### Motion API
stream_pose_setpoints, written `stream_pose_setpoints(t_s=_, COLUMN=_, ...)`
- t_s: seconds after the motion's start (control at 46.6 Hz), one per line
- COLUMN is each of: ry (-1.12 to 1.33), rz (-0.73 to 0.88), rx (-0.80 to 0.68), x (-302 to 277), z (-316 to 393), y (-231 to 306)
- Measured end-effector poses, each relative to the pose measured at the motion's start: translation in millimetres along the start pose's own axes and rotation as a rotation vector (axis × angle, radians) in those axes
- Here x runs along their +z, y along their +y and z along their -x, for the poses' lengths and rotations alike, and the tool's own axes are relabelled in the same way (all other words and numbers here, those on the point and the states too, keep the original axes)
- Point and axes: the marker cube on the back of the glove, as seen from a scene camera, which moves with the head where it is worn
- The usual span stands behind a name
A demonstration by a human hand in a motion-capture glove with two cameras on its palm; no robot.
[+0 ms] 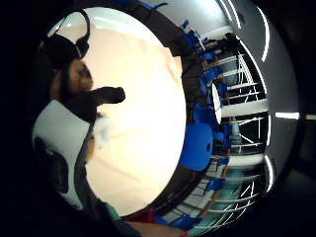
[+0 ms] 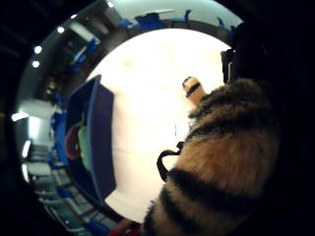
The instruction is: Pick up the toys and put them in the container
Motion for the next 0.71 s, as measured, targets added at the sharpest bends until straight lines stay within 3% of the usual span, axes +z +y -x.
stream_pose_setpoints(t_s=0.236, ry=-0.132, rz=0.001, rx=-0.015, x=-43.4, z=14.5, y=15.6)
stream_pose_setpoints(t_s=0.601, ry=-0.291, rz=-0.058, rx=-0.315, x=-138.8, z=203.2, y=43.0)
stream_pose_setpoints(t_s=0.708, ry=-0.309, rz=-0.083, rx=-0.495, x=-149.3, z=250.1, y=57.3)
